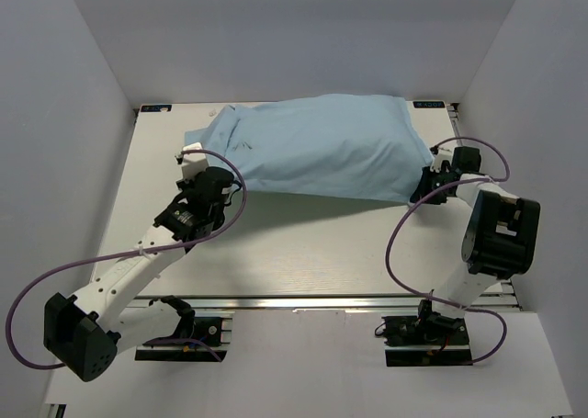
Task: Put the pillow into the pillowcase
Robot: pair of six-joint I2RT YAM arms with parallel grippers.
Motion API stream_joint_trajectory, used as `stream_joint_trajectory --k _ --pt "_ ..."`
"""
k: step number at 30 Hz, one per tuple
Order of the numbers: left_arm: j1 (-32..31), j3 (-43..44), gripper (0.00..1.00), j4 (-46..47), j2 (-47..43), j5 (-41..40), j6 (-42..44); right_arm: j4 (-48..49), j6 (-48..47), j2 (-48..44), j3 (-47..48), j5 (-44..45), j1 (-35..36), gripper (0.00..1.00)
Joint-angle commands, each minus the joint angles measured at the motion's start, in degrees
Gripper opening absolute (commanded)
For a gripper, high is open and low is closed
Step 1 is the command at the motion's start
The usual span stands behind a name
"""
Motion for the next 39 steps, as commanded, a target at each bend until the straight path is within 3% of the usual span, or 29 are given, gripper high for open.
stream_joint_trajectory --k 1,6,10,16,23,29,34,35,36,37,38,39 --pt "0.30 5.10 0.00 4.43 -2.50 -6.15 3.63 6.13 2.93 -9.20 1.10 -0.65 0.10 0.00" --pt "0.30 12.30 0.00 12.86 -3.20 -10.64 14.86 8.08 8.20 -25.53 9.96 6.56 0.19 0.00" --pt "0.30 18.97 0.00 29.62 -5.57 -15.56 30.33 9.58 8.48 -33.38 19.71 17.87 0.10 0.00" --pt "0.30 34.09 0.00 31.95 -11.09 -7.07 38.27 5.01 2.61 -35.86 40.96 31.94 0.10 0.00" --pt "0.30 40.35 0.00 30.55 -19.02 3.32 39.33 1.41 -0.75 -36.30 52.95 40.40 0.19 0.00" --pt "0.30 35.10 0.00 31.51 -16.05 -0.34 38.62 -2.90 4.50 -33.06 47.62 37.26 0.19 0.00" --pt "0.99 25.34 0.00 36.35 -0.19 -16.40 39.15 0.16 11.02 -28.22 31.98 24.70 0.10 0.00" --pt "2.48 24.54 0.00 35.31 3.00 -16.36 34.80 1.13 12.60 -25.43 29.52 23.29 0.10 0.00" --pt "8.06 24.80 0.00 24.51 6.17 -14.18 28.67 2.10 14.00 -23.66 25.14 19.10 0.10 0.00" --pt "12.38 27.32 0.00 19.18 12.99 -3.54 22.08 2.71 14.80 -21.46 23.79 18.10 0.10 0.00" --pt "16.17 28.04 0.02 16.34 16.62 1.78 14.62 2.37 15.68 -16.40 23.17 17.48 0.19 0.00" --pt "21.69 29.27 0.17 13.00 20.66 6.54 13.15 2.46 15.51 -13.65 23.51 15.64 0.19 0.00"
